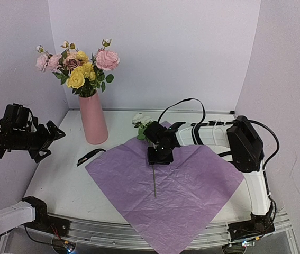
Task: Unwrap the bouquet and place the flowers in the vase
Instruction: Pick up the fake flower from the wrapping paper.
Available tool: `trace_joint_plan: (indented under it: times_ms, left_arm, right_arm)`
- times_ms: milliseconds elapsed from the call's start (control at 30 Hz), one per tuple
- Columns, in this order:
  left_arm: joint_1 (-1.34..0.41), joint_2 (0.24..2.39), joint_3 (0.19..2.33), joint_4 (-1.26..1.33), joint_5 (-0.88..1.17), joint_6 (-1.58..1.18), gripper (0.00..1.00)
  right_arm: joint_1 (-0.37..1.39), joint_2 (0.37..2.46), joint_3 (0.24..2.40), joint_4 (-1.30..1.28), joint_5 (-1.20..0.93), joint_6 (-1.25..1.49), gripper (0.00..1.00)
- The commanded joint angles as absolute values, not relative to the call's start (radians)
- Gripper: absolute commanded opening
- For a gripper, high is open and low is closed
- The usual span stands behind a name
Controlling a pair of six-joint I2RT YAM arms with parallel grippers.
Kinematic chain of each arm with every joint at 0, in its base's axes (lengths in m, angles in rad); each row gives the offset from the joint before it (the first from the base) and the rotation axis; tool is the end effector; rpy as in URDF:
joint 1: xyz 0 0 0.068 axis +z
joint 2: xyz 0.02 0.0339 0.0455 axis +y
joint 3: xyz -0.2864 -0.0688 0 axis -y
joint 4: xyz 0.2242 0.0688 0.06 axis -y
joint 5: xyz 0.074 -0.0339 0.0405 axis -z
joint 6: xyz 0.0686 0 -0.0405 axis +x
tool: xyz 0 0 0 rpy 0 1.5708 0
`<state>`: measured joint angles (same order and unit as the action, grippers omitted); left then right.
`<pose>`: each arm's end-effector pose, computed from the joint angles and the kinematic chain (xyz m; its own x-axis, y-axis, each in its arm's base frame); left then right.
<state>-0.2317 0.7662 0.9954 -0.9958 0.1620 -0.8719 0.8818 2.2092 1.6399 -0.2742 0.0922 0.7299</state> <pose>0.1146 -0.0384 0.3232 -0.6944 -0.6124 -0.3777 -0.2983 0.7228 -0.6234 0.3269 0.3869 0.1669 -0.8405 0.0239 -0.5413 -0.2271 0.8915 0.3921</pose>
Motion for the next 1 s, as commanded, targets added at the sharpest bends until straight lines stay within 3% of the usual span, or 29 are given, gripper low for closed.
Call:
trace_joint_plan:
  times_ms: [0, 233, 567, 967]
  left_arm:
    - [-0.227, 0.765, 0.988, -0.964, 0.192, -0.876, 1.00]
    - [-0.227, 0.789, 0.979, -0.948, 0.224, -0.856, 1.00]
    - [-0.227, 0.810, 0.955, -0.904, 0.275, -0.842, 1.00]
    - [-0.228, 0.838, 0.937, -0.774, 0.410, -0.857, 0.99]
  right_arm:
    - [0.886, 2.251, 1.703, -0.339, 0.139, 0.721, 0.38]
    - [0.888, 2.303, 1.756, -0.372, 0.148, 0.712, 0.30]
    - [0.888, 2.271, 1.772, -0.384, 0.154, 0.713, 0.01]
    - [0.888, 2.064, 1.717, -0.370, 0.144, 0.773, 0.00]
